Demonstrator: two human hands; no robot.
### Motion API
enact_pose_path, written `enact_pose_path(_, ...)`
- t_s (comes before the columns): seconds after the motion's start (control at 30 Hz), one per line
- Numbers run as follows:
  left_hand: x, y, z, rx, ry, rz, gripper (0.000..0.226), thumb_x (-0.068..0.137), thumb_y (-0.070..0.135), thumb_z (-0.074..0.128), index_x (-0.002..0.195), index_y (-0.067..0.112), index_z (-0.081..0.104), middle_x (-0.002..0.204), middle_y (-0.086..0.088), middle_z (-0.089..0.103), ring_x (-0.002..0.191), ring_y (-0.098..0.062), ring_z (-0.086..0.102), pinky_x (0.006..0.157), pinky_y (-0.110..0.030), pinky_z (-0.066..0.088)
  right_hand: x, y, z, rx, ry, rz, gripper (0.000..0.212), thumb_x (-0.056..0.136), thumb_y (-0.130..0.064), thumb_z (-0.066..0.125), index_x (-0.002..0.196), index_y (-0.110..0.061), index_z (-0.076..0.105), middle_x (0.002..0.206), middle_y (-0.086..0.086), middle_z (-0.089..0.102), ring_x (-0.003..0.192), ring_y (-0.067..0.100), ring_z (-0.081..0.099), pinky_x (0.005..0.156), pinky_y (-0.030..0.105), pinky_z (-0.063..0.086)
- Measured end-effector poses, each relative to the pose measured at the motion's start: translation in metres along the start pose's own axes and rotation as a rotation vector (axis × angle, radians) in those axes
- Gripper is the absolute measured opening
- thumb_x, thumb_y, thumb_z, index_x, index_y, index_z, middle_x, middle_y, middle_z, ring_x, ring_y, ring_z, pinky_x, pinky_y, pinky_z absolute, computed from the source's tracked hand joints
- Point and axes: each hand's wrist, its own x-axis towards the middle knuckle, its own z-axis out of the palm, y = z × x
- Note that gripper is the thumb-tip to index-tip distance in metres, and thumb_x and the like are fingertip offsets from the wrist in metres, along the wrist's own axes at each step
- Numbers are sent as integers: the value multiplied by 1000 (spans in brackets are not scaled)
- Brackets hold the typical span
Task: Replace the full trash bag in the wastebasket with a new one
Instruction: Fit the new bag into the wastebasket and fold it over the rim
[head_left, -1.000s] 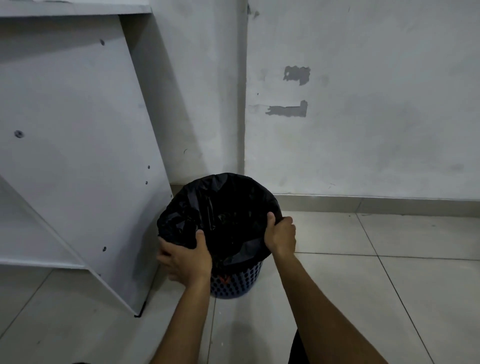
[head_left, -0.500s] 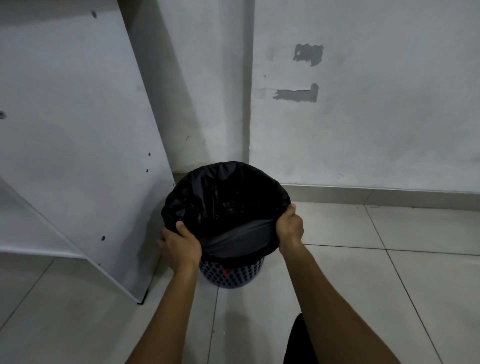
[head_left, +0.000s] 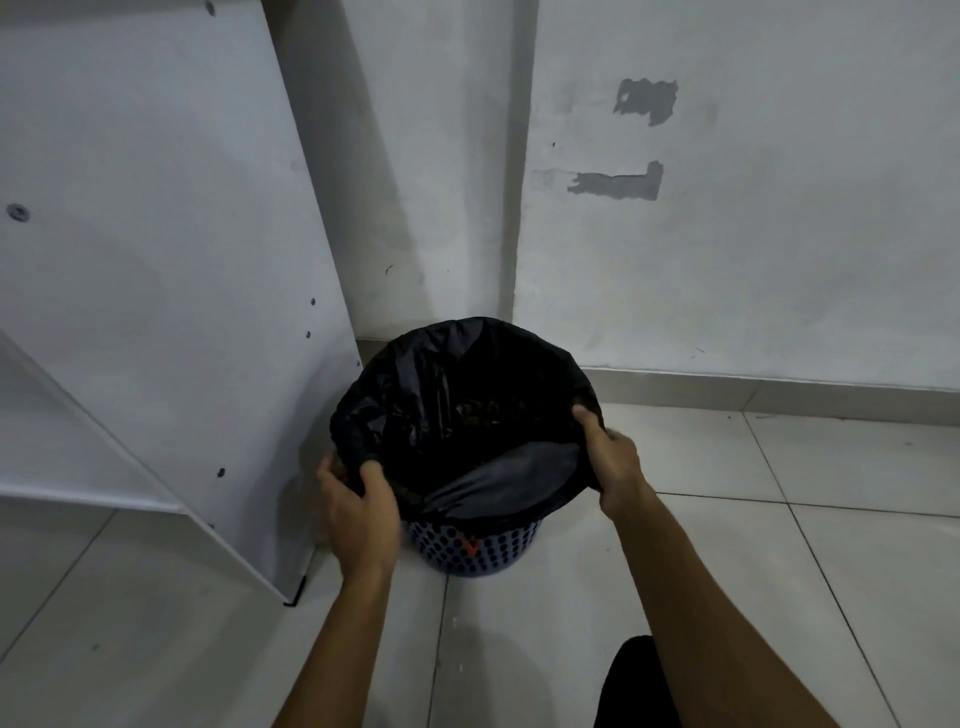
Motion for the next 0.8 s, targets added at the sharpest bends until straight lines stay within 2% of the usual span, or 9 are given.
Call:
enact_pose_path(0.07, 17, 16, -1, 119, 110, 27, 62, 90, 42, 47, 142, 7, 42, 139, -18, 45, 124, -34, 47, 103, -44, 38, 5, -9, 2, -70, 19, -62, 38, 73, -38, 75, 85, -5, 60, 94, 13, 65, 90, 30, 64, 72, 38, 53)
enact_pose_path(0.13, 41, 32, 3, 296, 105, 99, 59, 98, 40, 46, 145, 4, 40, 146, -23, 38, 133, -37, 37, 109, -43, 28, 9, -18, 6, -169, 48, -98, 61, 68, -44, 74, 114, -8, 56, 113, 13, 60, 106, 32, 61, 85, 38, 52)
enact_pose_path(0.17, 54, 37, 7, 354, 50, 127, 60, 99, 42, 44, 146, 5, 37, 148, -23, 36, 134, -38, 36, 110, -45, 28, 10, -22, 9, -247, 75, -111, 71, 74, -48, 73, 130, -11, 49, 124, 13, 56, 116, 33, 57, 94, 39, 49)
enact_pose_path(0.2, 66, 40, 12, 398, -35, 140, 64, 100, 46, 42, 148, 6, 34, 149, -24, 34, 134, -40, 37, 110, -47, 30, 12, -23, 12, -331, 107, -137, 74, 82, -54, 68, 137, -11, 45, 131, 14, 55, 122, 35, 54, 98, 41, 47)
enact_pose_path(0.27, 84, 38, 22, 464, -216, 138, 68, 100, 51, 37, 149, 5, 30, 147, -25, 36, 131, -43, 42, 106, -48, 37, 16, -21, 17, -463, 159, -205, 71, 90, -63, 55, 132, -6, 51, 131, 17, 59, 121, 38, 55, 96, 42, 45)
enact_pose_path(0.33, 91, 36, 27, 494, -295, 123, 64, 102, 49, 30, 143, 0, 35, 139, -28, 47, 123, -43, 49, 99, -47, 42, 17, -21, 22, -519, 186, -250, 65, 97, -60, 46, 122, -1, 58, 123, 21, 63, 115, 39, 58, 88, 40, 45)
enact_pose_path(0.47, 90, 36, 28, 522, -216, 157, 57, 106, 40, 22, 129, -6, 47, 129, -30, 53, 115, -44, 52, 93, -45, 42, 18, -23, 25, -555, 217, -290, 60, 104, -51, 37, 121, 4, 54, 123, 24, 61, 114, 41, 57, 84, 38, 41)
enact_pose_path(0.67, 90, 35, 23, 435, -161, 60, 53, 107, 33, 25, 124, -9, 54, 128, -30, 56, 114, -44, 54, 92, -41, 42, 24, -25, 23, -517, 169, -235, 72, 103, -57, 28, 123, 6, 58, 125, 25, 62, 116, 41, 57, 97, 44, 45)
enact_pose_path(0.8, 88, 32, 18, 385, -180, 13, 50, 104, 30, 28, 122, -7, 55, 125, -28, 58, 110, -41, 55, 81, -35, 38, 29, -27, 13, -470, 90, -212, 75, 102, -58, 31, 120, 7, 64, 125, 25, 64, 115, 40, 59, 102, 46, 47)
